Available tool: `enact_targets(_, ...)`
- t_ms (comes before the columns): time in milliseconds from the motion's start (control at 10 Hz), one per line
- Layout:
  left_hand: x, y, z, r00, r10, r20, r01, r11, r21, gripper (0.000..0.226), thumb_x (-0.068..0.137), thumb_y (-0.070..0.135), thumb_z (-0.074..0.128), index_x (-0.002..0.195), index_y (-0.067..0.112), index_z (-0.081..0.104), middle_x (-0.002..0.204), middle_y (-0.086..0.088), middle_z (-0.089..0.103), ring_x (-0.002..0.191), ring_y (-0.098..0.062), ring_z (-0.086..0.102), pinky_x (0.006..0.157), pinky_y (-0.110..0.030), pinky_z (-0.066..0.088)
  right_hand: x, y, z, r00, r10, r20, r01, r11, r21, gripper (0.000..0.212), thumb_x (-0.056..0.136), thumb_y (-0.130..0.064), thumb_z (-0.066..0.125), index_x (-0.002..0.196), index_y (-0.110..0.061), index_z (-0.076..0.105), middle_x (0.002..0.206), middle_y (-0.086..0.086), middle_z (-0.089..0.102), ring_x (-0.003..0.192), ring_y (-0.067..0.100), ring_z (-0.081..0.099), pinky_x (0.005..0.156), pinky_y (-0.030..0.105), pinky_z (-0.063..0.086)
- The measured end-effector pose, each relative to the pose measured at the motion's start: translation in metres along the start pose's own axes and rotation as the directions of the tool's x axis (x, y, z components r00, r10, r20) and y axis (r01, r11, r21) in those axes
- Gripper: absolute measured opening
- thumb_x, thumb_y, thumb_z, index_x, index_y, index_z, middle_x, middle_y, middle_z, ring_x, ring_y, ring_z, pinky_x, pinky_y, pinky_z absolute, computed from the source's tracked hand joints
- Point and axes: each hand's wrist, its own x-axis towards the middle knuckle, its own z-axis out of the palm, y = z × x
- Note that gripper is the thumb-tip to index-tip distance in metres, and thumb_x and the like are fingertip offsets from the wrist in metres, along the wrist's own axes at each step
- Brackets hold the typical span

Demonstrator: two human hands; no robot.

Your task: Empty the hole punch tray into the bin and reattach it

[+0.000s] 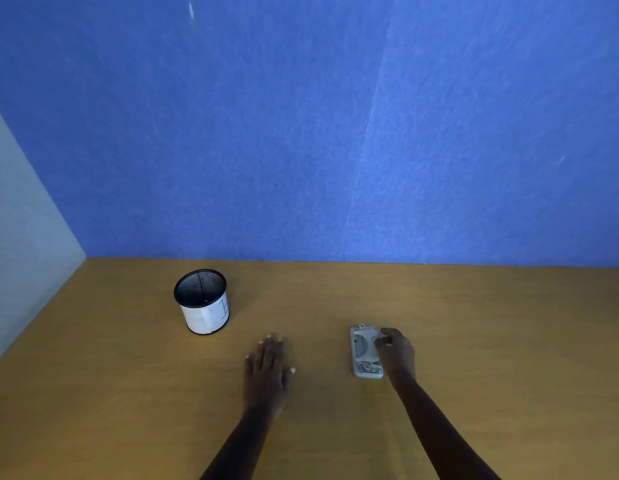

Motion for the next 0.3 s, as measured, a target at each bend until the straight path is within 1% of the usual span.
enact_targets(100,0.002,-0.003,-0.001,0.999,-0.027,-0.032,0.026,0.999,-0.020,0.047,0.095,0.041,0.017,0.118,0.012,0.046,0.111,-0.011,0.072,0.113,-0.025,0.045,0.071,-0.047,0.056,-0.014,-0.006,0.012,0.981,-0.188,-0.052,0.176,0.967,-0.184,0.044,0.092,-0.013,0.049,0.134,-0.002,0.045,0.137,0.020,0.046,0.127,0.031,0.044,0.102,0.037,0.041)
enact_targets(200,0.006,-0.007,-0.002,0.999,-0.041,0.008,0.042,0.998,-0.039,0.060,0.096,0.042,0.000,0.118,0.011,0.045,0.112,-0.012,0.071,0.114,-0.023,0.040,0.072,-0.050,0.055,-0.026,-0.014,0.030,0.920,-0.391,-0.036,0.351,0.860,-0.371,0.044,0.095,-0.021,0.042,0.135,-0.005,0.045,0.143,0.018,0.044,0.135,0.031,0.041,0.107,0.040,0.042)
enact_targets(300,0.012,-0.009,0.004,0.998,-0.026,-0.062,0.022,0.998,-0.057,0.061,0.096,0.042,-0.001,0.121,0.009,0.044,0.115,-0.011,0.070,0.116,-0.023,0.039,0.089,-0.044,0.050,-0.035,-0.022,0.053,0.878,-0.468,0.100,0.469,0.800,-0.374,0.053,0.095,-0.036,0.025,0.115,-0.007,0.065,0.120,0.015,0.068,0.111,0.031,0.065,0.082,0.039,0.057)
